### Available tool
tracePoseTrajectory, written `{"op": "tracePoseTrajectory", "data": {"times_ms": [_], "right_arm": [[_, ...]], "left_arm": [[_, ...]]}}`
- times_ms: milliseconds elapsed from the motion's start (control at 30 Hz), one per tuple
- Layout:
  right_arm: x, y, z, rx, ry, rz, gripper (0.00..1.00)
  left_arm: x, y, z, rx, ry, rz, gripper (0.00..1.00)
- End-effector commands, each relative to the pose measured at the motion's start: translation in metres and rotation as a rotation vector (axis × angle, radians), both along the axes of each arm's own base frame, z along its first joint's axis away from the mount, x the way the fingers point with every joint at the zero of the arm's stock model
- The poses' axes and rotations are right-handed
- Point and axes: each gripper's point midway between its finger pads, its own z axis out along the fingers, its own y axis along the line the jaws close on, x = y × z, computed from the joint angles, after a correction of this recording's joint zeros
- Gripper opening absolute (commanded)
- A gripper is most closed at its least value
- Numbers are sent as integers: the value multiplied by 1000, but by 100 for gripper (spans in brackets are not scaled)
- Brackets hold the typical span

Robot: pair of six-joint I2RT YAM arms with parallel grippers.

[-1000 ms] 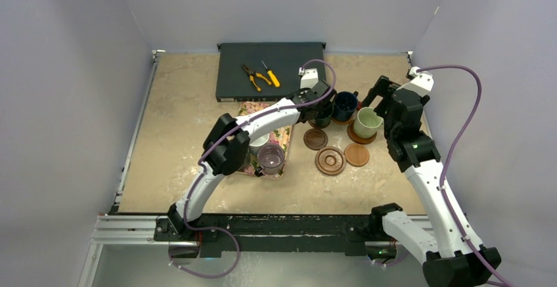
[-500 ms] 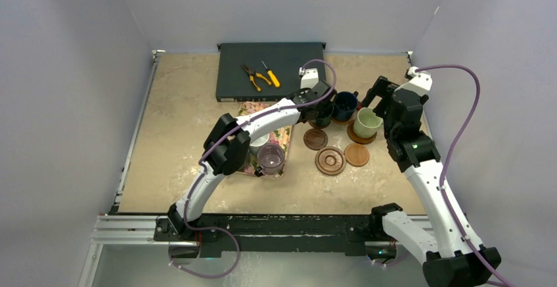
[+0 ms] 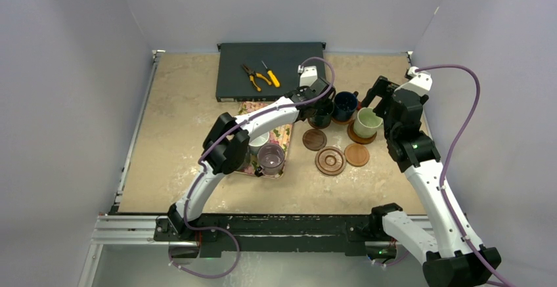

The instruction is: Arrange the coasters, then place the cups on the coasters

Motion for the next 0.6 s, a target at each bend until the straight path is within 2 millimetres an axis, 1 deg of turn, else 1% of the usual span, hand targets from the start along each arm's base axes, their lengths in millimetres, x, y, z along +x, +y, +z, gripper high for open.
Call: {"op": "tracePoseTrajectory", "data": {"times_ms": [0, 133, 267, 367, 500, 567], "right_arm": [[2, -2, 10, -5, -43, -3, 98], [1, -2, 12, -4, -48, -2, 98], [1, -2, 12, -5, -52, 2, 98], [0, -1, 13, -3, -55, 6, 98], [0, -1, 15, -5, -62, 10, 98], [-1, 0, 18, -5, -68, 15, 98]], "left_arm": [[12, -8, 23, -48, -52, -7, 29], [12, -11, 29, -58, -63, -29, 30], [12, -16, 47, -84, -95, -75, 33], [11, -16, 66, -112, -128, -102, 38], [9, -7, 90, -158, -148, -129, 42], [9, 3, 100, -179, -131, -142, 42]]}}
